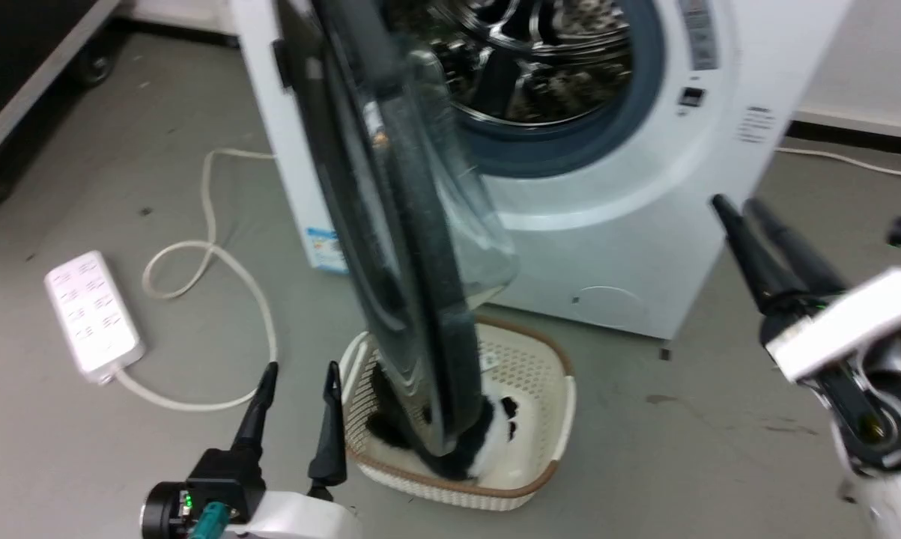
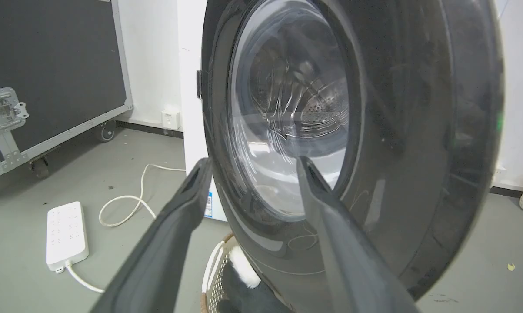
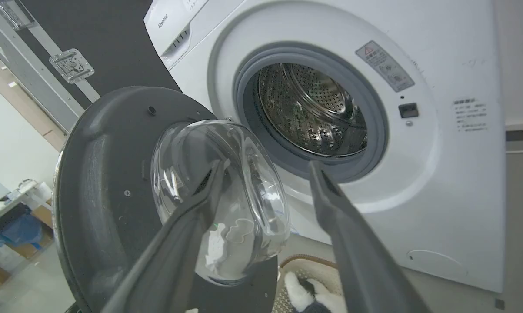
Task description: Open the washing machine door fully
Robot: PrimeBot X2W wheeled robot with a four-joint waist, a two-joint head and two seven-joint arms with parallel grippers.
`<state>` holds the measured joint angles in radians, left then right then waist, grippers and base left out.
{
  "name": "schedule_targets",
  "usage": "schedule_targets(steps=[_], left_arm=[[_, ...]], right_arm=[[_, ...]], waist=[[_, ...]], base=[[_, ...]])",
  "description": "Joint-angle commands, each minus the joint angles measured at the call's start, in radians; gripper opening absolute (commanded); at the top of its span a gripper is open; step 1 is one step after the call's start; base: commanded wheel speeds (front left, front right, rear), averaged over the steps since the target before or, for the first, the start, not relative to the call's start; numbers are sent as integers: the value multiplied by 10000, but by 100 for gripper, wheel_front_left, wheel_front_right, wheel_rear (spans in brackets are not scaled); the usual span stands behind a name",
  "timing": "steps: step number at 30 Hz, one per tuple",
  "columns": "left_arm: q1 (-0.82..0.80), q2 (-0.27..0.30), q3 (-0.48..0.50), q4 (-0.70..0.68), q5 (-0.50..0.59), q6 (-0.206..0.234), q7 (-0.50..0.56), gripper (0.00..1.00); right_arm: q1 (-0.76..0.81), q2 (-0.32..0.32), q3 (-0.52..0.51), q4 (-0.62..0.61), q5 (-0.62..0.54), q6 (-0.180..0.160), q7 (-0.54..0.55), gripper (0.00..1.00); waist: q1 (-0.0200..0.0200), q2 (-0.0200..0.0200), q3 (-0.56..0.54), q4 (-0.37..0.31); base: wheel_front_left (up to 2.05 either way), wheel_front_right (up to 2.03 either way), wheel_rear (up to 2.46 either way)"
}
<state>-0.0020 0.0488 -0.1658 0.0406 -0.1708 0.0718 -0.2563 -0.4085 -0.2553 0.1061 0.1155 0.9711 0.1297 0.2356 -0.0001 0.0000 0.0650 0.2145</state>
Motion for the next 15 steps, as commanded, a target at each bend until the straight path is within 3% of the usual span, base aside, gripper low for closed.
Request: schedule_targets(steps=[1, 4, 7, 11, 15], left_arm=[[22, 14, 192, 48, 4, -96, -55, 100], [29, 14, 546, 37, -19, -180, -55, 100], [85, 17, 861, -58, 13, -289, -55, 100], [208, 26, 1038, -51, 115, -417, -55, 100], [339, 22, 1139, -2, 205, -552, -55, 100]], right_arm=[[478, -592, 296, -549, -1006, 10, -1099, 100], [1107, -1335, 401, -937, -2915, 10, -2641, 100], [1952, -1408, 95, -1102, -4503, 10, -3623, 100], [2898, -965, -462, -1326, -5770, 10, -4184, 100], [4290, 348, -1271, -1835, -7553, 10, -4700, 100]], waist=[[1, 0, -257, -526], [1, 0, -293, -883], [1, 0, -269, -1186], [1, 0, -244, -1410], [1, 0, -160, -1623]], base=[[0, 0, 0], [0, 0, 0], [0, 0, 0], [0, 0, 0], [0, 0, 0]])
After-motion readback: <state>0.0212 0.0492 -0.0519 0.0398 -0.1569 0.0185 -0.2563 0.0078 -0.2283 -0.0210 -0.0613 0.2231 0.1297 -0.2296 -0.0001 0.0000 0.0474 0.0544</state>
